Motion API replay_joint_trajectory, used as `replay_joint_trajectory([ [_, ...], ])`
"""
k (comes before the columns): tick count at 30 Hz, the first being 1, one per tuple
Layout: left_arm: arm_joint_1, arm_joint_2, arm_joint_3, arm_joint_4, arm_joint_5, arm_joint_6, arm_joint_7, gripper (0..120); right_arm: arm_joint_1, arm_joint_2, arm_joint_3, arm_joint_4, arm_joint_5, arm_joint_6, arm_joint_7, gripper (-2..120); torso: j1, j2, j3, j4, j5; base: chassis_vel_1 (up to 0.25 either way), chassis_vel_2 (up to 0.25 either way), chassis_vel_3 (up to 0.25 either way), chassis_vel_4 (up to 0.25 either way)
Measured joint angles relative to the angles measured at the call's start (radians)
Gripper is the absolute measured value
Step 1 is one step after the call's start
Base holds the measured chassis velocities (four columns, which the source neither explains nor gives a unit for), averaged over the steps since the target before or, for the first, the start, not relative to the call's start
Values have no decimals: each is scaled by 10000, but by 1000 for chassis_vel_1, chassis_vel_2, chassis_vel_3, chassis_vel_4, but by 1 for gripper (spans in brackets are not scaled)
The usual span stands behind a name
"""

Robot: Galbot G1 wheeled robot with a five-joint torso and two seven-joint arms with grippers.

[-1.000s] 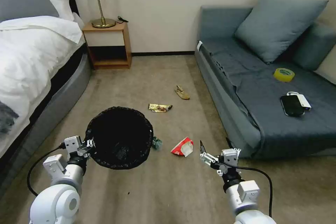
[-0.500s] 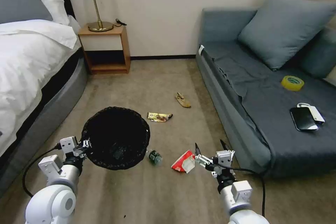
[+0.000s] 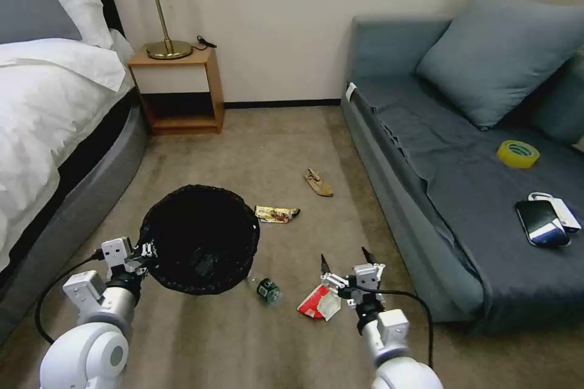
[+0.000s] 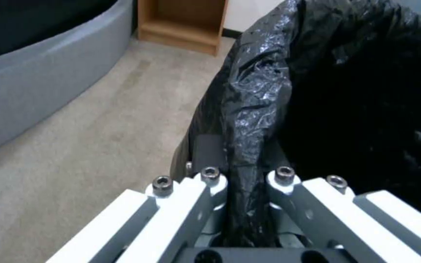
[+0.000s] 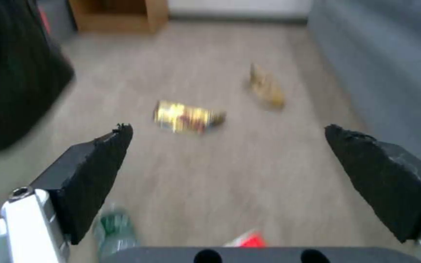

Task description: Pick up the trash bin, then pick up the garbage on the floor and place it into the trash bin.

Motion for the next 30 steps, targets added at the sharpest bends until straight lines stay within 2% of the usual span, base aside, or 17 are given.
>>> replay_joint_trajectory([
  [2,-40,6,-41,75,19,-26,61,4,530,-233,-551,-440,845,-722,666,100,-1,0,0,1,1,0,0,0,0],
  [4,-47,8,-51,89,21,-31,70,4,622,-269,-638,-517,1029,-856,799,100,0,0,0,1,2,0,0,0,0],
  [6,-80,20,-131,186,21,-67,153,4,1259,-474,-1237,-996,2511,-1735,1726,100,0,-1,1,0,2,0,0,0,0],
  [7,-87,28,-215,270,21,-111,238,4,1849,-571,-1701,-1360,3795,-2505,2537,100,0,-1,1,0,1,0,0,0,0],
  [8,-87,28,-215,270,21,-111,238,4,1849,-571,-1701,-1360,3795,-2505,2537,100,0,-1,1,0,1,0,0,0,0],
  [11,-62,31,-438,417,11,-209,394,4,3044,-553,-2414,-2059,5951,-3406,3836,100,0,-1,1,2,1,0,0,0,0],
  [13,-51,31,-493,450,9,-233,431,4,3302,-510,-2525,-2236,6428,-3555,4091,100,0,-1,0,1,0,0,0,0,0],
  [16,-13,59,-647,543,6,-310,519,4,4059,-423,-2848,-2788,7996,-4070,5174,100,0,-1,1,2,1,0,0,0,0],
  [17,2,127,-730,597,-4,-348,568,4,4551,-417,-3019,-3136,9084,-4359,5992,100,0,-1,1,3,1,0,0,0,0],
  [18,2,127,-730,597,-4,-348,568,4,4551,-417,-3019,-3136,9084,-4359,5992,100,0,-1,1,3,1,0,0,0,0],
  [22,-1,289,-841,684,-55,-406,643,4,5362,-275,-3000,-4228,10977,-4713,7405,100,0,-1,1,0,1,0,0,0,0],
  [28,-6,416,-844,724,-92,-449,684,4,5591,-49,-2608,-5012,11174,-4734,7583,100,0,-1,2,1,1,0,0,0,0],
  [30,-5,470,-843,732,-110,-484,719,4,5653,96,-2355,-5399,10842,-4543,7278,100,0,-1,1,0,1,0,0,0,0],
])
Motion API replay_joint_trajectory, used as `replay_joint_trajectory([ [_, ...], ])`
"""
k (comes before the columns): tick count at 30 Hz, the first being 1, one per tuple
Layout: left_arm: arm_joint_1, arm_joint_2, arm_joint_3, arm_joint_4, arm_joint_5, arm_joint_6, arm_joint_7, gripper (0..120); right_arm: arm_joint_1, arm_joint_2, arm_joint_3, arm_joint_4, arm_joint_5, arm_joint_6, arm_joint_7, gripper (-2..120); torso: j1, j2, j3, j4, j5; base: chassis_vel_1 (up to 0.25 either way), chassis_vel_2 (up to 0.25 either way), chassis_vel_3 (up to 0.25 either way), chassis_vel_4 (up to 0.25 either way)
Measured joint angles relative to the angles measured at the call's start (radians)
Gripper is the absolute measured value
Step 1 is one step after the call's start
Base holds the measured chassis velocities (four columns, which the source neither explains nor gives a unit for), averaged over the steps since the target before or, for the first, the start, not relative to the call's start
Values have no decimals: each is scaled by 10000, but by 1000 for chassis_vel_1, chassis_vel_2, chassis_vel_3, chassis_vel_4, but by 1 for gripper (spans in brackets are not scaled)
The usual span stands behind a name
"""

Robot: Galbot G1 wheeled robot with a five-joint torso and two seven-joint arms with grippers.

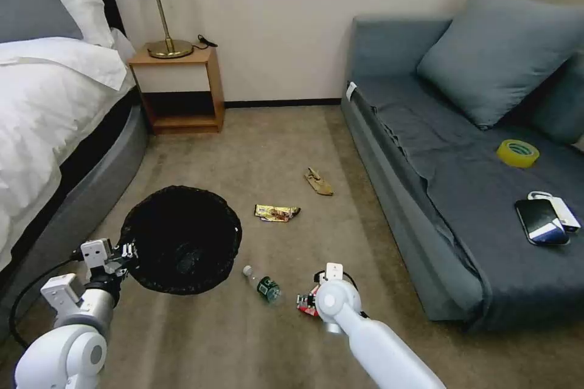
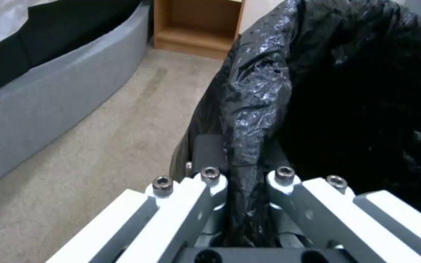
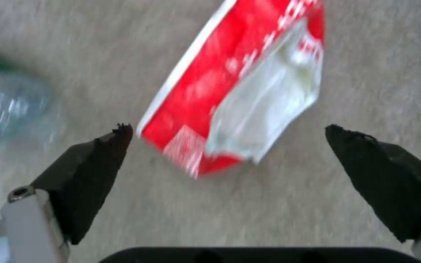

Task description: Pick up the trash bin, then pick up the garbage on the floor and place it into the trash bin.

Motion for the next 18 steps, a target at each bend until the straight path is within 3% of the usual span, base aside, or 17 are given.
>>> replay_joint_trajectory([
  [18,-11,210,-195,295,-120,-151,148,4,593,986,710,-2369,-1679,105,-1249,100,0,0,0,0,0,0,0,0,0],
])
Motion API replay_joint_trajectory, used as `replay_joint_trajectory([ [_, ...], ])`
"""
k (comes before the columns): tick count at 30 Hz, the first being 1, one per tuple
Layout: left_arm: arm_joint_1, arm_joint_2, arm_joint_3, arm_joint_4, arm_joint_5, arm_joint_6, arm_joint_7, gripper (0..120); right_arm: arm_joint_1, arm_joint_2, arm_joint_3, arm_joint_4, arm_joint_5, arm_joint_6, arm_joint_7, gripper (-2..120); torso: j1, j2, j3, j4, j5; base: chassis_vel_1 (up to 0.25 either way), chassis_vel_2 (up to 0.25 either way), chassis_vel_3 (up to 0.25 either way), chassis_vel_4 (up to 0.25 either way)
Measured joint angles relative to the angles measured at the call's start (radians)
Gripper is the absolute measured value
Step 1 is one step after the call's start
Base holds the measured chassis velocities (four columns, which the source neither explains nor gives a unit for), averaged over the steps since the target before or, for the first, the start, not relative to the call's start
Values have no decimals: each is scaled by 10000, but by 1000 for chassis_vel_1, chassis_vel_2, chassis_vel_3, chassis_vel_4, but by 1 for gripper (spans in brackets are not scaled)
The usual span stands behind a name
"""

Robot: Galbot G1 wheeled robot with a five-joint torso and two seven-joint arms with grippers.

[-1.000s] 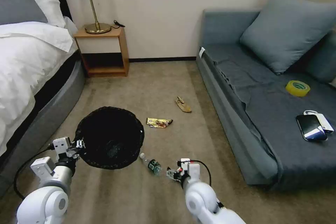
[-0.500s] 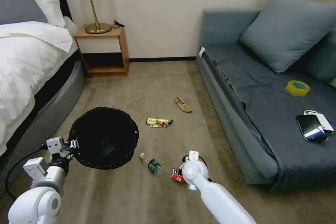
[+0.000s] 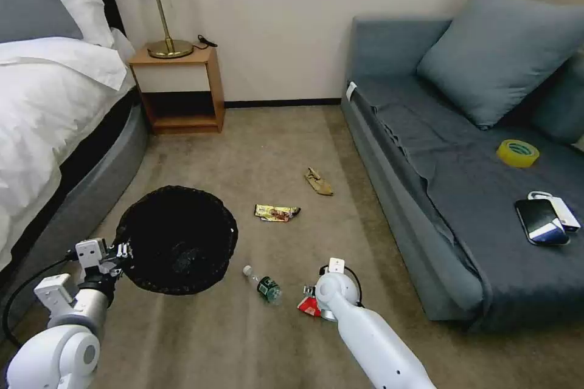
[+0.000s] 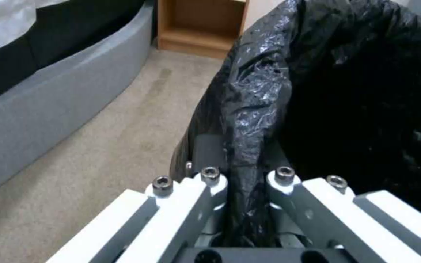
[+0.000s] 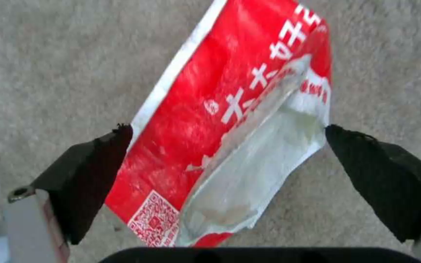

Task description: Pick up the trash bin, then pick up the garbage on the floor and place it into the trash bin.

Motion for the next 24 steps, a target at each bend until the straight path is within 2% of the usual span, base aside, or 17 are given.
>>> replay_joint_trajectory([
  [2,-24,3,-1,33,0,-2,3,4,0,9,2,-48,-59,-79,-48,100,0,0,-1,0,0,0,0,0,0],
  [5,-66,-22,35,109,22,-27,8,4,-92,66,34,-293,-477,-133,-289,88,0,0,-1,0,0,0,0,0,0],
  [6,-66,-22,35,109,22,-27,8,4,-92,66,34,-293,-477,-133,-289,88,0,0,-1,0,0,0,0,0,0],
  [10,-96,-86,96,110,81,-28,6,4,-236,96,88,-336,-752,-92,-625,72,0,2,-2,0,0,0,0,0,0],
  [12,-99,-93,104,109,89,-28,5,4,-237,103,91,-353,-774,-82,-659,69,-1,2,-1,0,1,0,0,0,0],
  [14,-106,-144,145,106,144,-28,-2,4,-235,145,103,-453,-921,-1,-831,57,-1,3,-3,-1,-2,0,0,0,0],
  [16,-103,-163,155,91,159,-28,-3,4,-231,163,104,-494,-981,35,-895,54,-2,4,-3,-2,-2,0,0,0,0],
  [17,-86,-187,157,70,179,-28,-4,4,-220,181,106,-547,-1049,69,-972,47,-2,5,-4,-2,-3,0,0,0,0],
  [20,-52,-239,154,58,212,-28,-5,4,-217,208,108,-628,-1158,127,-1076,37,-2,5,-4,-1,-3,0,0,0,0],
  [21,-52,-239,154,58,212,-28,-5,4,-217,208,108,-628,-1158,127,-1076,37,-2,5,-4,-1,-3,0,0,0,0],
  [24,-44,-285,153,48,252,-32,-3,4,-263,212,106,-665,-1313,190,-1194,22,-2,6,-4,-1,-2,0,0,0,0],
])
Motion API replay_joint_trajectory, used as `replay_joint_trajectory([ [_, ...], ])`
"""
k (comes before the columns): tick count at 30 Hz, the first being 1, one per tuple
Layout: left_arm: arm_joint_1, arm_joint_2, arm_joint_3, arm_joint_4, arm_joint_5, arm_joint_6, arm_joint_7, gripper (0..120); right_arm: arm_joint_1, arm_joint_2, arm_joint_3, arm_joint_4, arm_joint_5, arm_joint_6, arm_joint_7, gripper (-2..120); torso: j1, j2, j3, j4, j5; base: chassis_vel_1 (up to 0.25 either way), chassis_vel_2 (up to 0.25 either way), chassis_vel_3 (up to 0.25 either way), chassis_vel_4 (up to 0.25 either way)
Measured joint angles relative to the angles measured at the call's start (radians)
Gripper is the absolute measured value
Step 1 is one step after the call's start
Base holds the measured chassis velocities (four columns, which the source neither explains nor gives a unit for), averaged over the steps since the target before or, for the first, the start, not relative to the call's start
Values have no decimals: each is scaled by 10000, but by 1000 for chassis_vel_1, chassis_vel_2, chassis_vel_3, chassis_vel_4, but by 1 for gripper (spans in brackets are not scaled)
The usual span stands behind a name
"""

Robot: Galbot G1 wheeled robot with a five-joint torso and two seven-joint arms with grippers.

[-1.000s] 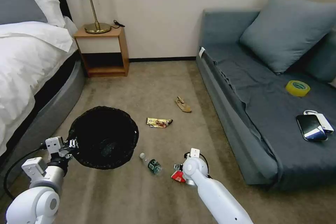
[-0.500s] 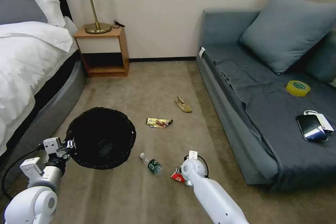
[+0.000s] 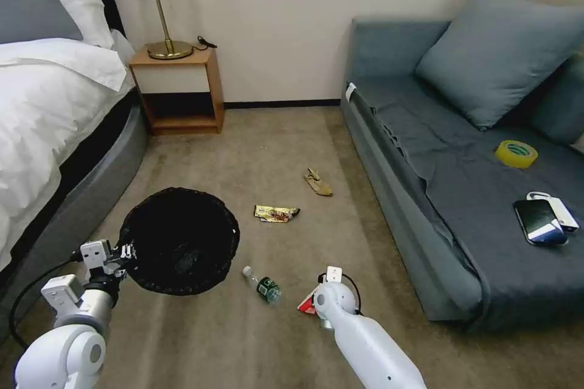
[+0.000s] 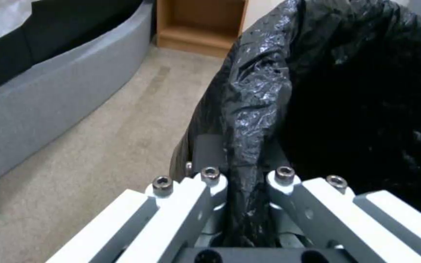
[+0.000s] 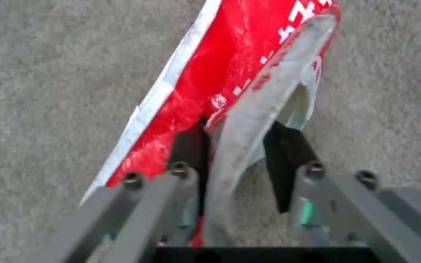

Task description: Pick up the trash bin, then pick up the garbage on the floor and place it into the trash bin.

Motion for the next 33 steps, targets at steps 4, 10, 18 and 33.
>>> replay_joint_trajectory([
  [4,-9,-39,46,-16,27,0,-1,4,-52,-22,-8,-8,-141,82,-107,9,0,-1,1,2,2,0,0,0,0],
  [10,-52,-51,146,-8,35,-1,-13,4,-223,-184,10,348,-192,225,-156,3,1,-7,5,4,8,0,0,0,0],
  [18,-97,29,294,128,69,9,-15,4,-328,-947,-310,2032,-169,383,130,3,2,-8,6,0,6,0,0,0,0],
  [33,-94,94,697,284,-145,119,-18,4,573,-2419,-1404,6318,140,1290,-63,0,1,-7,4,0,3,0,0,0,0],
])
